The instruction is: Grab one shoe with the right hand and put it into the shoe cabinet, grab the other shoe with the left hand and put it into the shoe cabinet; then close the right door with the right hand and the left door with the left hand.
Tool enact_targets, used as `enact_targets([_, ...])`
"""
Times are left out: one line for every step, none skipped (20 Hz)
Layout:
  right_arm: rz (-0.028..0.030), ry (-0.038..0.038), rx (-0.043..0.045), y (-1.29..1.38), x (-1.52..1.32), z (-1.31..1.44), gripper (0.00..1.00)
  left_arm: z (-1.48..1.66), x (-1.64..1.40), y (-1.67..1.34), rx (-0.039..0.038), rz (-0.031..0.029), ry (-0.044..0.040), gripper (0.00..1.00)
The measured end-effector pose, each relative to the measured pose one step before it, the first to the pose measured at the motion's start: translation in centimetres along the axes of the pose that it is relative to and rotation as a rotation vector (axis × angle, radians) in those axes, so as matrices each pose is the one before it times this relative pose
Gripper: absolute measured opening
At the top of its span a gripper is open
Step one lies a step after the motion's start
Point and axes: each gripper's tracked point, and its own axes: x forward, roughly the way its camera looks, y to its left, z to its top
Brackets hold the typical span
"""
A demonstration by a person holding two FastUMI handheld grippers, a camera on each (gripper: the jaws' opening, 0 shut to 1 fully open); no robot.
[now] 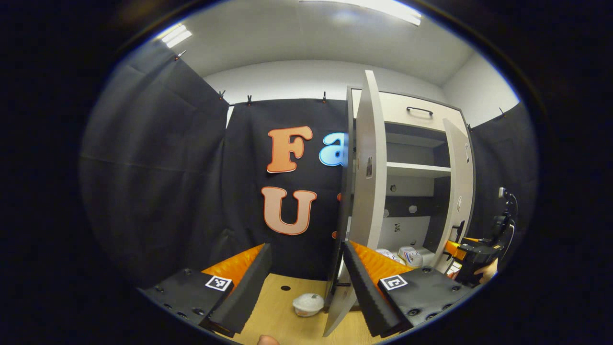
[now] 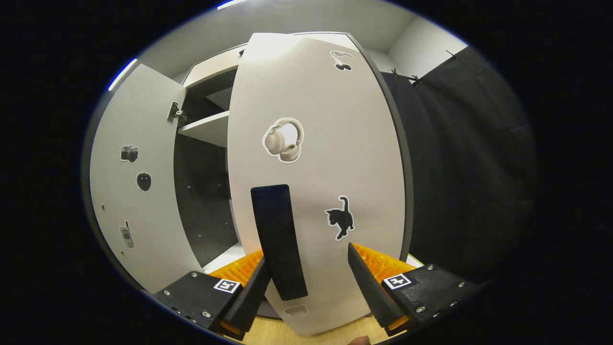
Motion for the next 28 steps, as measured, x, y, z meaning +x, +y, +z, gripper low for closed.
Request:
enact_targets([-0.00226,0.00268,-0.00204,0.221,0.385,-0.157,0.93,-0.582,0.136,0.16,0.00089,0.0035,0.00955,0.96])
enact_targets([-0.00406,-0.00015,-0.00183,0.24,0.463,-0.086,0.93,-0.319,0.166,0.217,0.00036,0.00128,0.00861,0.96])
enact_targets([-0.00274,0.00069,-0.00153,0.241,0.396,-0.011,0.93,-0.26,0.193,0.201,-0.00016,0.00058,0.00658,0.96])
enact_targets([-0.00192,0.0008,-0.00187,0.291,0.478,-0.057,0.93,-0.208,0.147,0.183,-0.00023,-0.00116,0.00364,0.96])
enact_targets([-0.00095,0.00267,-0.00151,0.243,0.422,0.007,0.93,-0.116,0.033,0.035,-0.00046,-0.00152,0.00094,0.96])
enact_targets([-0.00064,0.00246,-0.00267,0.219,0.426,0.005,0.93,0.01,0.1,0.15,-0.00017,-0.00228,-0.00087,0.96])
enact_targets([-0.00111,0.00073,-0.00416,0.235,0.456,0.07,0.93,-0.144,-0.009,0.057,-0.00034,-0.00303,-0.00236,0.96])
enact_targets([-0.00062,0.00166,-0.00474,0.202,0.352,-0.01,0.93,-0.013,0.004,0.067,-0.00016,-0.00464,-0.00094,0.96])
enact_targets([-0.00121,0.00137,-0.00507,0.265,0.334,0.059,0.93,-0.184,-0.12,0.012,-0.0007,-0.00727,-0.00112,0.96])
enact_targets([-0.00133,0.00081,-0.0042,0.22,0.256,0.042,0.93,-0.038,-0.092,-0.104,-0.00043,-0.0123,-0.00144,0.96])
enact_targets([0.00015,0.00103,-0.00649,0.276,0.175,0.091,0.93,0.022,-0.168,-0.203,0.00029,-0.01762,-0.0033,0.96])
enact_targets([-0.00008,0.00242,-0.00606,0.244,0.195,0.021,0.93,-0.01,0.011,-0.278,-0.00071,-0.02011,-0.00376,0.96])
enact_targets([-0.00275,0.00456,-0.00268,0.128,0.281,0.012,0.93,-0.081,0.222,-0.408,0.00046,-0.01917,-0.00345,0.96])
enact_targets([-0.00056,0.00311,0.00151,0.142,0.086,0.083,0.93,-0.234,0.112,-0.355,-0.00079,-0.01746,0.00154,0.96])
enact_targets([0.00026,0.00304,0.00323,0.088,-0.039,0.236,0.93,-0.257,0.341,-0.478,-0.00136,-0.01994,0.00354,0.96])
enact_targets([-0.00008,0.00223,0.00321,0.083,-0.148,0.254,0.93,-0.242,0.287,-0.401,-0.00064,-0.01668,0.00488,0.96])
enact_targets([-0.0016,-0.00683,0.00574,-0.146,-0.373,0.671,0.93,-0.312,0.311,-0.182,0.00286,-0.01183,0.00599,0.96])
enact_targets([-0.00012,-0.0089,0.00688,-0.161,-0.547,0.69,0.93,-0.337,0.275,-0.05,0.00525,-0.00669,0.00499,0.96])
enact_targets([0.00287,-0.00678,0.00646,-0.194,-0.801,0.62,0.93,-0.426,0.332,0.028,0.00706,-0.00273,0.0074,0.96])
enact_targets([0.00501,-0.00605,0.00499,-0.104,-0.971,0.321,0.94,-0.383,0.411,0.001,0.0071,-0.00406,0.00706,0.96])
enact_targets([0.00541,-0.00424,0.00223,-0.034,-0.923,0.352,0.94,-0.546,0.662,-0.203,0.00482,-0.00905,0.00611,0.96])
enact_targets([0.0038,-0.01088,-0.00354,-0.115,-0.726,0.591,0.94,-0.552,0.58,-0.173,-0.00093,-0.01201,0.00698,0.96])
enact_targets([-0.00431,-0.01027,-0.01039,-0.245,-0.67,0.62,0.93,-0.672,0.63,-0.11,-0.00584,-0.00506,0.01039,0.96])
enact_targets([-0.00449,-0.01038,-0.01383,-0.292,-0.553,0.593,0.93,-0.583,0.552,0.008,-0.00799,-0.00561,0.00592,0.96])
enact_targets([-0.00263,-0.01238,-0.01107,-0.294,-0.707,0.638,0.93,-0.632,0.677,-0.083,-0.00805,-0.00335,0.01136,0.96])
enact_targets([-0.0005,-0.01007,-0.0071,-0.293,-0.706,0.628,0.93,-0.749,0.495,0.004,-0.00502,-0.00186,0.01775,0.97])
enact_targets([-0.00112,-0.01249,-0.00399,-0.312,-0.831,0.776,0.93,-0.706,0.418,-0.2,-0.00631,-0.00909,0.01492,0.97])
enact_targets([-0.00579,-0.01295,-0.00669,-0.435,-0.791,0.675,0.94,-0.412,0.374,-0.486,-0.00895,-0.0187,0.00925,0.96])
